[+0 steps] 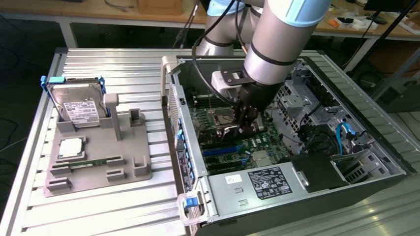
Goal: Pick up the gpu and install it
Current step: 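Insert the gpu into the slot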
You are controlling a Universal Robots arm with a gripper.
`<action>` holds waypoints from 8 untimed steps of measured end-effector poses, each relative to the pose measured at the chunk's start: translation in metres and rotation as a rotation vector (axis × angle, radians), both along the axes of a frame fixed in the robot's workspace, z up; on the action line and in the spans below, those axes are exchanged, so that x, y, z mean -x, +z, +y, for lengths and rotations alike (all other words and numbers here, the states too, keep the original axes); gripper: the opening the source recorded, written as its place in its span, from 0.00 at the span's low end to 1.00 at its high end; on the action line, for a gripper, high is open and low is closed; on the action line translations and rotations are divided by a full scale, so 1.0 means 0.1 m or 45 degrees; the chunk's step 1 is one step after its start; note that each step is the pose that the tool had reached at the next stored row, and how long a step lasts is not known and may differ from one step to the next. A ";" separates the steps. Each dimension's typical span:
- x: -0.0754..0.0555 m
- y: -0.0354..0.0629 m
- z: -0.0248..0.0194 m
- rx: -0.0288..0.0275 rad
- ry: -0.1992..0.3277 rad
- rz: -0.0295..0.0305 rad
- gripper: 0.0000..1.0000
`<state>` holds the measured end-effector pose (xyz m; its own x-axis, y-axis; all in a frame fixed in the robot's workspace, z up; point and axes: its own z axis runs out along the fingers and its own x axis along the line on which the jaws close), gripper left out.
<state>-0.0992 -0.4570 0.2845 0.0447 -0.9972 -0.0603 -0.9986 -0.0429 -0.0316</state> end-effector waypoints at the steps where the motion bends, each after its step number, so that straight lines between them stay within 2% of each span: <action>1: 0.00 -0.005 -0.023 -0.0020 0.000 0.0001 0.27; 8: 0.07 -0.012 -0.033 -0.0036 0.000 0.0008 0.27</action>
<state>-0.1067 -0.4603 0.2833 0.0445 -0.9970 -0.0631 -0.9986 -0.0426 -0.0311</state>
